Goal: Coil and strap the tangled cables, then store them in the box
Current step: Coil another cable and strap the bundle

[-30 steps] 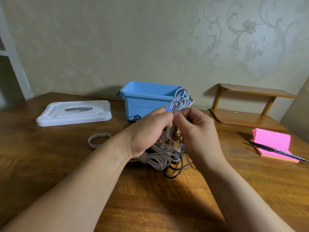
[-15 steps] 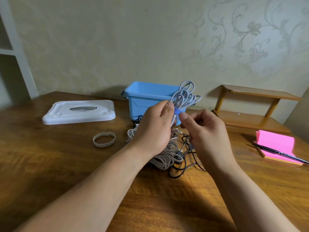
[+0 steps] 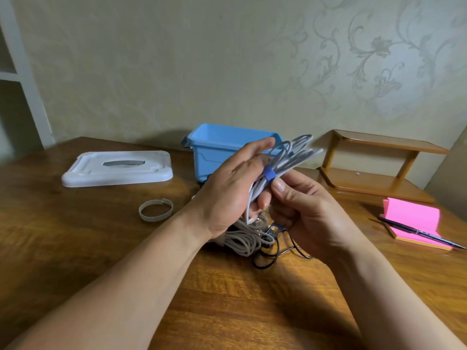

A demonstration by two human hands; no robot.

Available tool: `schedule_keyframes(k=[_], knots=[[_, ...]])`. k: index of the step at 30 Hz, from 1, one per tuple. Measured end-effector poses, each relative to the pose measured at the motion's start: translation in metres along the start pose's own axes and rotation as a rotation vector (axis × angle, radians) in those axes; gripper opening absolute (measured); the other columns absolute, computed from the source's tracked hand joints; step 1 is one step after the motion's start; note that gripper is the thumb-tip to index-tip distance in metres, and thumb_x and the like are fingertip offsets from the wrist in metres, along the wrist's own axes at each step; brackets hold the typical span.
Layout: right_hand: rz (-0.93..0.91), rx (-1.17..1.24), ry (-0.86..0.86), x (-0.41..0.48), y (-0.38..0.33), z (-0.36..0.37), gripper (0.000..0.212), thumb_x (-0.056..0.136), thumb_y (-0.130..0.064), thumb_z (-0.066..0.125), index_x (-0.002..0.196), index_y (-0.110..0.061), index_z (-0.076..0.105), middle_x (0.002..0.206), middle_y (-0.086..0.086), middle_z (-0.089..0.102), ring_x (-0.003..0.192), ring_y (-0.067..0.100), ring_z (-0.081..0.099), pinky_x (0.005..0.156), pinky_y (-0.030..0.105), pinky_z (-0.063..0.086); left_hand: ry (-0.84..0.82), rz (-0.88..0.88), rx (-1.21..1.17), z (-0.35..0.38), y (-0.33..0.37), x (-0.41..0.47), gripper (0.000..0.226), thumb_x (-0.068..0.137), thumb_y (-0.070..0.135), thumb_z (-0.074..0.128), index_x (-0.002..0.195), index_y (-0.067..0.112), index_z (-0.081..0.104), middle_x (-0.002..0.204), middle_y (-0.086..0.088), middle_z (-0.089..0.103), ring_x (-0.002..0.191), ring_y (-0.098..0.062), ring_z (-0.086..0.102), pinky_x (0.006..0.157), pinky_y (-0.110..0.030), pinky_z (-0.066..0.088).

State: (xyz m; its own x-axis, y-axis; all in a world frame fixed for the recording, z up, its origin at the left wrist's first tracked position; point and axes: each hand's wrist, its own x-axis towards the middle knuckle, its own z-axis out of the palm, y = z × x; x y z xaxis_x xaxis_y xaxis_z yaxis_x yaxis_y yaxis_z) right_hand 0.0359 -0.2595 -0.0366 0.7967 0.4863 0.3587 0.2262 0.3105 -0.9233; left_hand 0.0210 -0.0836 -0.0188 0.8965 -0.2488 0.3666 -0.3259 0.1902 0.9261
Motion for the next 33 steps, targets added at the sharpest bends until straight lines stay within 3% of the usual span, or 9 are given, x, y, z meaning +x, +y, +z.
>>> schedule_keyframes(k=[3, 8, 11, 14, 17, 19, 22, 25, 33], knots=[[-0.014, 0.002, 0.022, 0.001, 0.001, 0.001, 0.019, 0.097, -0.018, 0.065, 0.112, -0.007, 0.071, 0.084, 0.017, 0.06, 0.069, 0.037, 0.021, 0.058, 0.032, 0.021, -0.012, -0.003, -0.018, 0.0, 0.002, -0.002, 0.04, 0.116, 0.027, 0.038, 0.154, 0.029, 0.051, 0.064, -0.01, 0.053, 0.053, -0.018, 0.046, 0.043, -0.026, 0.038], [-0.098, 0.02, 0.064, 0.0, 0.003, 0.008, 0.015, 0.1, -0.014, 0.064, 0.109, -0.002, 0.061, 0.074, 0.015, 0.065, 0.063, 0.032, 0.061, 0.055, 0.044, 0.028, -0.014, -0.068, -0.119, 0.003, 0.005, -0.002, 0.034, 0.116, 0.022, 0.037, 0.139, 0.007, 0.057, 0.063, -0.013, 0.052, 0.046, -0.022, 0.048, 0.047, -0.03, 0.046], [-0.146, -0.001, 0.142, 0.0, 0.005, 0.012, 0.01, 0.1, -0.012, 0.067, 0.101, -0.004, 0.062, 0.072, 0.016, 0.059, 0.053, 0.026, 0.054, 0.055, 0.036, 0.041, 0.048, -0.114, -0.084, 0.003, 0.003, 0.002, 0.035, 0.115, 0.025, 0.044, 0.124, -0.003, 0.062, 0.077, -0.018, 0.064, 0.061, -0.028, 0.063, 0.06, -0.037, 0.056], [-0.208, -0.118, 0.253, 0.001, 0.006, 0.014, 0.017, 0.095, -0.018, 0.075, 0.097, -0.006, 0.062, 0.078, 0.014, 0.057, 0.055, 0.019, 0.046, 0.054, 0.035, 0.036, 0.168, -0.047, 0.027, 0.002, -0.002, 0.006, 0.022, 0.113, 0.027, 0.052, 0.108, 0.014, 0.068, 0.099, -0.023, 0.076, 0.085, -0.035, 0.075, 0.079, -0.055, 0.064], [-0.25, -0.189, 0.321, 0.001, 0.006, 0.019, 0.018, 0.094, -0.021, 0.074, 0.093, -0.01, 0.061, 0.076, 0.006, 0.057, 0.056, 0.015, 0.042, 0.05, 0.028, 0.037, 0.27, 0.123, 0.247, 0.001, -0.008, 0.007, 0.022, 0.11, 0.035, 0.053, 0.098, 0.019, 0.063, 0.098, -0.024, 0.071, 0.086, -0.035, 0.073, 0.085, -0.067, 0.06], [-0.251, -0.171, 0.385, 0.002, 0.006, 0.018, 0.017, 0.095, -0.021, 0.075, 0.092, -0.011, 0.062, 0.074, 0.005, 0.056, 0.055, 0.013, 0.041, 0.049, 0.027, 0.037, 0.225, 0.207, 0.354, 0.006, -0.009, 0.002, 0.019, 0.107, 0.031, 0.05, 0.105, 0.017, 0.062, 0.093, -0.016, 0.07, 0.085, -0.036, 0.07, 0.077, -0.059, 0.059], [-0.192, -0.083, 0.452, 0.002, 0.008, 0.016, 0.016, 0.095, -0.022, 0.077, 0.09, -0.013, 0.065, 0.079, 0.016, 0.06, 0.061, 0.025, 0.044, 0.054, 0.032, 0.039, 0.145, 0.293, 0.633, 0.015, -0.01, -0.006, 0.018, 0.099, 0.024, 0.06, 0.118, 0.023, 0.058, 0.099, 0.007, 0.066, 0.084, -0.014, 0.066, 0.07, -0.038, 0.054], [-0.126, -0.1, 0.497, 0.0, 0.009, 0.016, 0.018, 0.097, -0.021, 0.077, 0.086, -0.012, 0.065, 0.077, 0.014, 0.064, 0.06, 0.024, 0.045, 0.052, 0.031, 0.038, 0.203, 0.318, 0.927, 0.015, -0.014, -0.001, 0.032, 0.096, 0.026, 0.07, 0.123, 0.024, 0.053, 0.117, 0.009, 0.059, 0.098, -0.014, 0.064, 0.077, -0.044, 0.055], [-0.078, -0.11, 0.518, -0.001, 0.004, 0.016, 0.015, 0.092, -0.019, 0.078, 0.081, -0.012, 0.071, 0.062, 0.0, 0.051, 0.051, 0.011, 0.032, 0.046, 0.027, 0.027, 0.236, 0.41, 1.147, 0.004, -0.012, 0.004, 0.012, 0.104, 0.027, 0.059, 0.104, 0.015, 0.062, 0.099, 0.0, 0.068, 0.085, -0.027, 0.065, 0.068, -0.048, 0.054]])
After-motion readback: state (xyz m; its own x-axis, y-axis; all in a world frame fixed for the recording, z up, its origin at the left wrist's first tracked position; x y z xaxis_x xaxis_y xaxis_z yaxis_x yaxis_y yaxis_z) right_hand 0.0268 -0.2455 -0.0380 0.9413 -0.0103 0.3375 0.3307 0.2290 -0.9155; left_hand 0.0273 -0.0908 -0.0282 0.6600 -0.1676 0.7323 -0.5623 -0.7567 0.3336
